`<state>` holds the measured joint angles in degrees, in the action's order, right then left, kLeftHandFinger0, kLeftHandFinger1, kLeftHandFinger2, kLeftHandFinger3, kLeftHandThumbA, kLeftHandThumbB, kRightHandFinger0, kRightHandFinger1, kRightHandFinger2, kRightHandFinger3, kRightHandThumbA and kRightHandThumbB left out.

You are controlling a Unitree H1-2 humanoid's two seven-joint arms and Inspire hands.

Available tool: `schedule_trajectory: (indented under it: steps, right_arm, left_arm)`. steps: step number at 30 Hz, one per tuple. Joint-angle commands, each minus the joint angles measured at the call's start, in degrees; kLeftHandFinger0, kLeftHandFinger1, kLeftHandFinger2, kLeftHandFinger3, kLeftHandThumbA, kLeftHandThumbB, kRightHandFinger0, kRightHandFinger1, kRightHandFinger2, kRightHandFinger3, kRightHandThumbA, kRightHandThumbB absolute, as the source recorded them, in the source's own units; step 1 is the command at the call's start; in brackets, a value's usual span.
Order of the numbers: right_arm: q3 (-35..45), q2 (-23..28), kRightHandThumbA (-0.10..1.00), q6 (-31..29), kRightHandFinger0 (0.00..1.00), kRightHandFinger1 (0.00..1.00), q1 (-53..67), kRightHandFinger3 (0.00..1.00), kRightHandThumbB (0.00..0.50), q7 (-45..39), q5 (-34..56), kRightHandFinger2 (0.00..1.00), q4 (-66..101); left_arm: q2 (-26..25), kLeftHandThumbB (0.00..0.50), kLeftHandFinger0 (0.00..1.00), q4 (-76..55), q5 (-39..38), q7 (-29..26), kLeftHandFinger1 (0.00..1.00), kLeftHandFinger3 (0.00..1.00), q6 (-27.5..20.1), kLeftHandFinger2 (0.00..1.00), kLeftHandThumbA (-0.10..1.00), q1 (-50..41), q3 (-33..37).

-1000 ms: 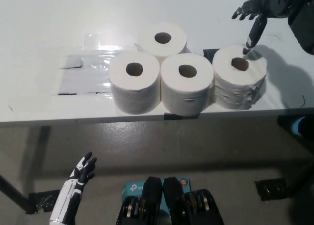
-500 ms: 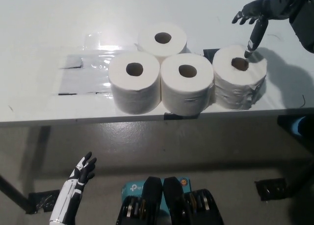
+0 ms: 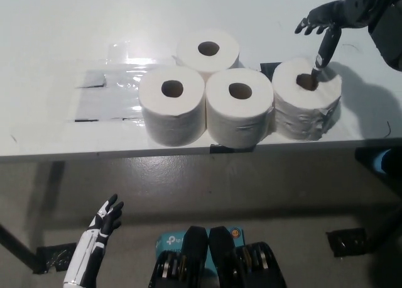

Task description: A few rolls of toilet paper are kept infront of the robot and the robot uses its right hand to lift one of the rolls and and places it on top of the other rolls to stack it.

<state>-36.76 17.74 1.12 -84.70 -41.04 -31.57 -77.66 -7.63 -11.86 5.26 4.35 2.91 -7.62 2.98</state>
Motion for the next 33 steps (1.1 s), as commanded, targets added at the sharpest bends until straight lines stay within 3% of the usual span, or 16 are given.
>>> schedule_trajectory:
  steps: [1,12,16,20,23,33]
  right_arm:
    - [0.2,-0.2,0.97,-1.3,1.00,1.00,-2.7,1.00,0.446,1.2,-0.8,1.00,0.1]
    - [0.5,-0.6,0.95,-1.4,1.00,1.00,-1.4,1.00,0.499,3.4,-0.8,1.00,-0.1]
    - [1.2,-1.0,0.90,-0.2,1.00,1.00,-1.0,1.00,0.500,4.3,-0.2,1.00,-0.5]
    - [0.6,-1.3,0.86,0.0,1.00,1.00,-0.4,1.00,0.479,5.2,-1.1,1.00,-1.0]
    - [-1.4,-1.5,0.89,-0.4,1.00,1.00,0.2,1.00,0.500,7.3,-3.2,1.00,-1.0]
    - [-1.8,-3.3,0.80,4.9,1.00,1.00,2.6,1.00,0.500,11.7,-3.6,1.00,-2.9]
  left_arm:
    - [-0.4,0.224,1.00,-2.5,0.8,0.1,1.00,1.00,-0.9,1.00,1.00,-0.3,0.2]
    - [-0.3,0.210,1.00,-2.7,1.0,0.1,1.00,1.00,-1.2,1.00,1.00,-0.5,0.2]
    - [-0.3,0.195,1.00,-2.8,1.1,0.1,1.00,1.00,-1.1,1.00,1.00,-0.5,0.1]
    - [-0.3,0.211,1.00,-2.7,0.9,0.2,1.00,1.00,-1.6,1.00,1.00,-0.4,0.2]
    - [-0.3,0.224,1.00,-2.8,0.8,0.1,1.00,1.00,-1.4,1.00,1.00,-0.3,0.0]
    - [-0.1,0.210,1.00,-2.6,0.4,0.1,1.00,1.00,-2.1,1.00,1.00,-0.5,0.0]
